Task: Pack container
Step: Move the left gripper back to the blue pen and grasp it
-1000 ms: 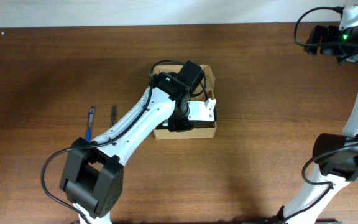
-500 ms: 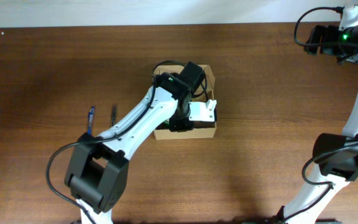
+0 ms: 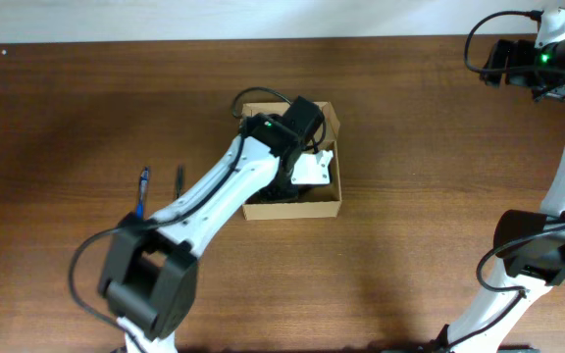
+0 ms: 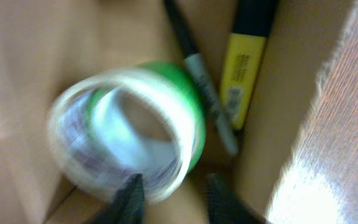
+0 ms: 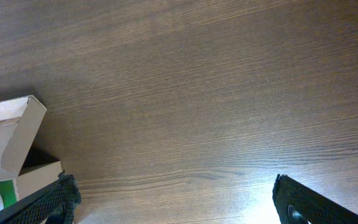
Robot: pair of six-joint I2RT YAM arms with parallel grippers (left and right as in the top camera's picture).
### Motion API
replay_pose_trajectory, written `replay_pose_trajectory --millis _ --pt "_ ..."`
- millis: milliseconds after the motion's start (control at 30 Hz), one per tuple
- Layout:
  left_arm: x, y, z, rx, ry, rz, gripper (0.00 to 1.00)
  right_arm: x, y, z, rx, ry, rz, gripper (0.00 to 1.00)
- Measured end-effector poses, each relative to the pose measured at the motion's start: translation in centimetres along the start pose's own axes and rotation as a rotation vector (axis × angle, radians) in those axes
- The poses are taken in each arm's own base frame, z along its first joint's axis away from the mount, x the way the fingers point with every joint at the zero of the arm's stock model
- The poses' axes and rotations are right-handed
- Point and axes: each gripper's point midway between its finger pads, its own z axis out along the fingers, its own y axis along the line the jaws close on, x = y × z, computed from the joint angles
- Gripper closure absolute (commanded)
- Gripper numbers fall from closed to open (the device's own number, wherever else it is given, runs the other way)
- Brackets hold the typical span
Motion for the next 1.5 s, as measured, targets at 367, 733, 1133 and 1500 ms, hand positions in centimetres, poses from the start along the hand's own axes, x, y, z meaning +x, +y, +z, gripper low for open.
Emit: replay_pose_trajectory --millis 367,733,1133,1500 --pt "16.1 5.5 -22.1 -0.533 -0.281 -0.724 0.41 0.0 0.0 0.0 0.000 0.000 0.000 0.01" --pt "25.9 0.9 -1.5 -0.088 0.074 -1.289 0.39 0.0 0.0 0.0 0.000 0.000 0.001 0.01" --pt "26.4 -0.8 7.7 0.112 0.222 -1.321 0.38 0.0 0.0 0.0 0.000 0.000 0.000 0.01" --pt "28.5 -0.1 8.7 0.092 0.215 -1.381 0.38 0.0 0.0 0.0 0.000 0.000 0.000 0.01"
